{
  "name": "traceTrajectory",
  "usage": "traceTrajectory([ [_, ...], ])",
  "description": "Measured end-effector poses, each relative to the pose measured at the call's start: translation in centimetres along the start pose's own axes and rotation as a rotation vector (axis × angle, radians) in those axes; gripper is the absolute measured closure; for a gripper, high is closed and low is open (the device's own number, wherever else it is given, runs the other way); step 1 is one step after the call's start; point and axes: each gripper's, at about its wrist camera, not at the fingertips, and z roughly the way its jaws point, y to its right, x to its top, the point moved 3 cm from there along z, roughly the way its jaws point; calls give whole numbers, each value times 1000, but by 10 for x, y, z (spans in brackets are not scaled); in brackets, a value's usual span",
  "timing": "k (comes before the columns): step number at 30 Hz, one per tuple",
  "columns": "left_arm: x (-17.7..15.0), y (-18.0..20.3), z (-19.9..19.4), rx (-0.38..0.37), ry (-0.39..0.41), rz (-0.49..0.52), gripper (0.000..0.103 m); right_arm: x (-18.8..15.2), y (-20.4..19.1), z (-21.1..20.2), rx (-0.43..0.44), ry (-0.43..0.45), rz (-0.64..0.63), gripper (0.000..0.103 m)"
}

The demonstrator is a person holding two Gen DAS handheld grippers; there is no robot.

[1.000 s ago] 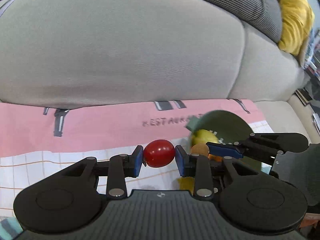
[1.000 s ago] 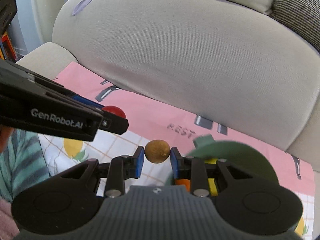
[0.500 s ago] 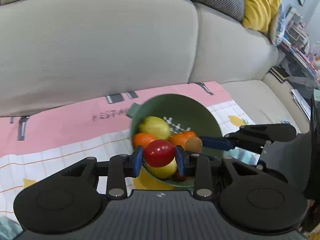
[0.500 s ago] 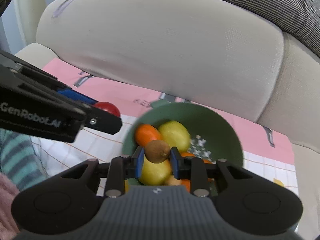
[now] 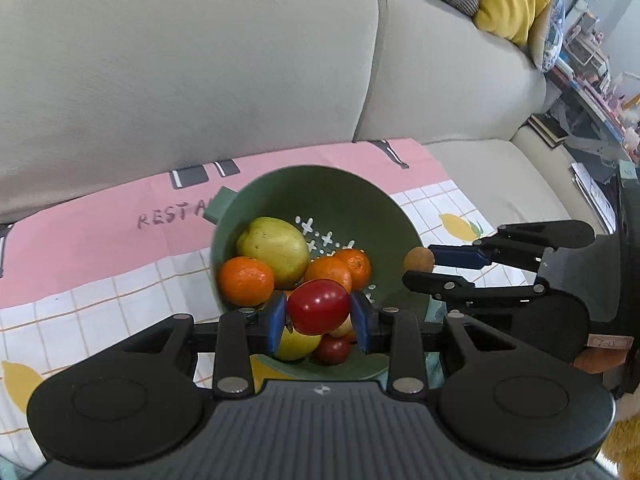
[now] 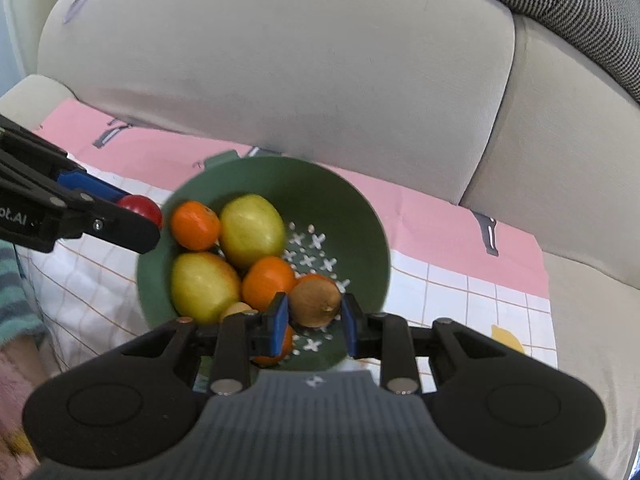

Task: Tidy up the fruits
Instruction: 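Carry the tomato and nut over the green colander and lower them inside, then open both tools to drop the tomato and nut into the colander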

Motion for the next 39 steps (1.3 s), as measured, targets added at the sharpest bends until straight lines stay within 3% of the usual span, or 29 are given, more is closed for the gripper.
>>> traceTrajectory([
  [14,-3,5,32,-2,-94,30,65,-3,4,54,112,-182,-153,78],
  [26,-2,4,42,3,-117,30,65,-2,-4,73,175,-251,-226,77],
  [33,3,7,48,6,-121,44,65,-2,-1,70,178,-228,-199,76],
  [39,14,17,53,11,-99,100,65,5,12,48,142,-116,-111,70],
])
